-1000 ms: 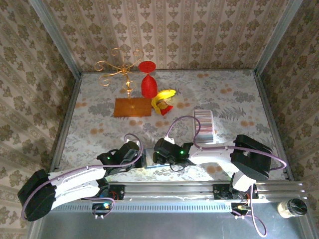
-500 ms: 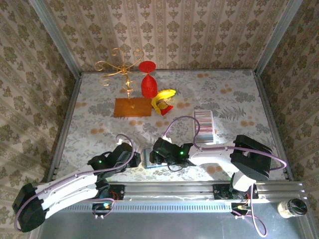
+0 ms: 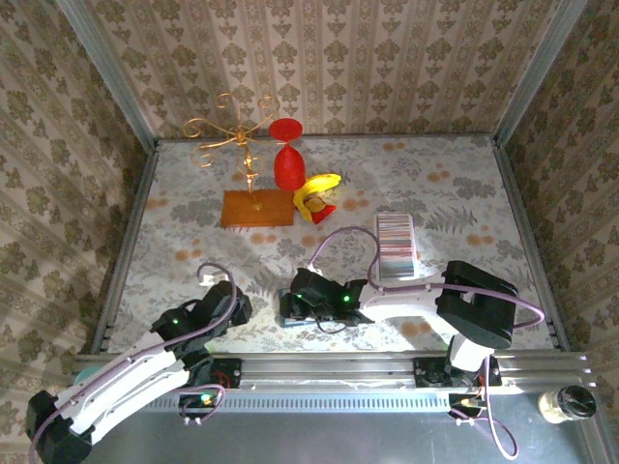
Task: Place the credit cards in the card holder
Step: Flip over the card slot in the card holder, then pick up the credit card from the storage box.
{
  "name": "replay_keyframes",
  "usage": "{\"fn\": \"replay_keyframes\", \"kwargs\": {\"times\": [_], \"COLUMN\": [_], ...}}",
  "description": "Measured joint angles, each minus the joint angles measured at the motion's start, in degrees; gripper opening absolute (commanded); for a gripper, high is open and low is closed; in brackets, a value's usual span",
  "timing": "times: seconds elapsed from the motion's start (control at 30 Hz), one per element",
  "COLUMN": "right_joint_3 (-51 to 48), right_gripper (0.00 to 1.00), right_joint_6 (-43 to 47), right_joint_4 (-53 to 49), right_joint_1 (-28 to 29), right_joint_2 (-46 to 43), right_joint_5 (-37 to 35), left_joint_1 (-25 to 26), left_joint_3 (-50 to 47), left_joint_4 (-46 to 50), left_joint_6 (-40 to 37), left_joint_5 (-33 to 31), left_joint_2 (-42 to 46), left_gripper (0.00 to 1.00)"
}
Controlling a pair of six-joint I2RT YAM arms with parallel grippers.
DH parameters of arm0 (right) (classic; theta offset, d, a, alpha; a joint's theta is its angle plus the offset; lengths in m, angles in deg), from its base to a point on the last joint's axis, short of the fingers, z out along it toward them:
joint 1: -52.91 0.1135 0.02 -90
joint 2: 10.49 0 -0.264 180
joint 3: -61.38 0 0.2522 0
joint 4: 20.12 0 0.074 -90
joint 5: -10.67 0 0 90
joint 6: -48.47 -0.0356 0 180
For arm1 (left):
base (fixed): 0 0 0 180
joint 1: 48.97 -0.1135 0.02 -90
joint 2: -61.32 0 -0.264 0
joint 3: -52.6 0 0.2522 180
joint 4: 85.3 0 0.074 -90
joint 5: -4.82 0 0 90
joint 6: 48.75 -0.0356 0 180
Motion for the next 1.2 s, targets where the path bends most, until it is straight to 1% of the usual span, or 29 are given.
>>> {"fn": "replay_keyframes", "kwargs": {"times": [0.17, 0.3, 0.47, 0.57, 0.63, 0.73, 0.77, 0.9, 0.97, 1.03, 1.07, 1.17, 1.2], "right_joint_3": [2.03, 3.43, 3.45, 3.45, 3.58, 3.76, 3.76, 2.86, 1.36, -0.17, -0.44, -1.09, -1.62], "right_gripper": [0.45, 0.46, 0.47, 0.47, 0.48, 0.48, 0.48, 0.52, 0.54, 0.68, 0.73, 0.9, 0.93], "right_joint_6": [0.07, 0.61, 0.96, 4.0, 8.44, 19.34, 24.5, 49.96, 64.48, 79.23, 84.67, 100.85, 105.92], "right_joint_4": [2.38, 4.52, 10.86, 10.78, 7.45, 0.13, -2.62, -11.63, -16.0, -21.94, -24.52, -32.85, -35.3], "right_joint_1": [0.83, 1.03, 1.03, 0.92, 0.31, -2.01, -3.37, -8.26, -9.27, -11.06, -12.52, -20.06, -22.56], "right_joint_2": [0.48, 0.81, 0.7, -1.33, -4.61, -12.28, -15.65, -28.96, -35.23, -40.94, -42.58, -45.7, -46.05], "right_joint_5": [0.61, 1.46, 3.91, 4.37, 4.26, 3.21, 2.69, 0.81, -0.17, -0.68, -0.55, -0.74, -1.16], "left_joint_1": [-3.76, -7.63, -11.45, -12.59, -12.68, -12.68, -12.68, -12.39, -10.97, -8.22, -6.97, -2.91, -1.77], "left_joint_3": [4.52, 6.88, 9.49, 10.82, 10.84, 10.51, 10.08, 7.06, 5.84, 5.11, 4.96, 4.5, 4.33], "left_joint_4": [4.09, 5.62, 8.35, 8.28, 7.78, 5.46, 3.82, -3.91, -7.39, -10.75, -12.09, -16.83, -18.56], "left_joint_6": [-2.21, -3.91, -5.75, -6.67, -7.41, -8.35, -8.5, -8.66, -8.63, -8.63, -8.61, -8.41, -8.39], "left_joint_5": [-2.43, -2.54, -2.54, -2.03, -0.61, 2.89, 4.63, 11.93, 14.14, 15.58, 15.85, 16.55, 16.76], "left_joint_2": [0.0, 0.7, 1.9, 3.45, 3.63, 3.02, 2.49, -1.29, -4.09, -7.32, -8.59, -13.14, -14.64], "left_gripper": [0.49, 0.51, 0.52, 0.53, 0.53, 0.53, 0.53, 0.53, 0.53, 0.53, 0.53, 0.53, 0.53]}}
